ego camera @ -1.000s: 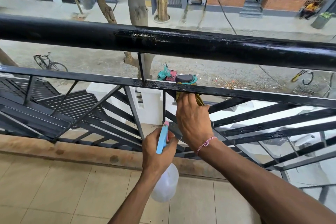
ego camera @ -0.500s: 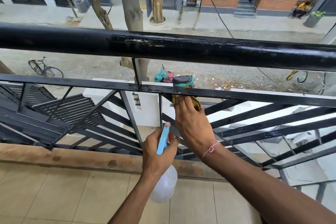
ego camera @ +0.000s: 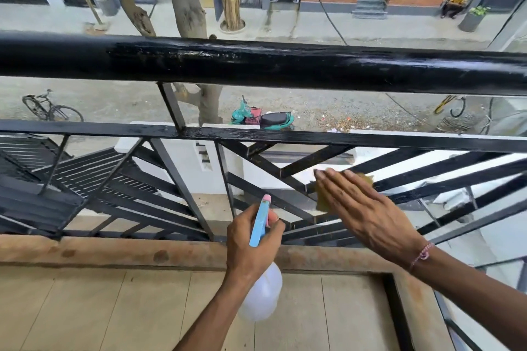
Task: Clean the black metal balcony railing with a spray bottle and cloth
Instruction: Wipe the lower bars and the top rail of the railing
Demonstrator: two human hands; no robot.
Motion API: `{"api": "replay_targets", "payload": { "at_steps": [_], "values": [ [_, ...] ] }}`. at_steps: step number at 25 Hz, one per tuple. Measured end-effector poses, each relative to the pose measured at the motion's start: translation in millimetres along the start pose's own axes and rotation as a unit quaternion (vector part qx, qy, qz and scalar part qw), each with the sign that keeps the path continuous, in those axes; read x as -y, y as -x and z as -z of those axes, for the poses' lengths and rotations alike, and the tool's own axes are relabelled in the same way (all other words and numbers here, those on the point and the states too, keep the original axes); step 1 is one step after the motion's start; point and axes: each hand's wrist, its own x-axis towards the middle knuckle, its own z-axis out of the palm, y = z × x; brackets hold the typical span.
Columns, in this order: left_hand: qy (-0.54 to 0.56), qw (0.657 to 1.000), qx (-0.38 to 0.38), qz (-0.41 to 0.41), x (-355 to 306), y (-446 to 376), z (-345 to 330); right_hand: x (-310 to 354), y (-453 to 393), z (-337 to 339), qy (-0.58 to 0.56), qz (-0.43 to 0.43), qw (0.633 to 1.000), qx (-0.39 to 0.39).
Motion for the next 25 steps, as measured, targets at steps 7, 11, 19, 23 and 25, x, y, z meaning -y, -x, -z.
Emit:
{"api": "replay_targets", "payload": {
  "at_steps": [7,11,19,23,25],
  "values": [
    [-0.013,1.0,0.018,-0.006,-1,3,-25,-54,2,8,-0.093,-0.177,0.98,-0.023],
    [-0.017,1.0,0.02,-0.001,0,-1,-38,-52,24,-5,-0.037,-0.176,0.983,-0.044],
    [-0.019,1.0,0.024,-0.007,4,-8,-51,-9,-3,-33,-0.025,-0.165,0.984,0.06],
    [-0.023,0.999,0.027,-0.016,4,-9,-53,10,-38,-34,-0.06,-0.188,0.974,0.11],
    [-0.02,0.999,0.031,-0.022,5,-10,-53,15,-59,-34,-0.085,-0.219,0.967,0.098]
  ]
}}
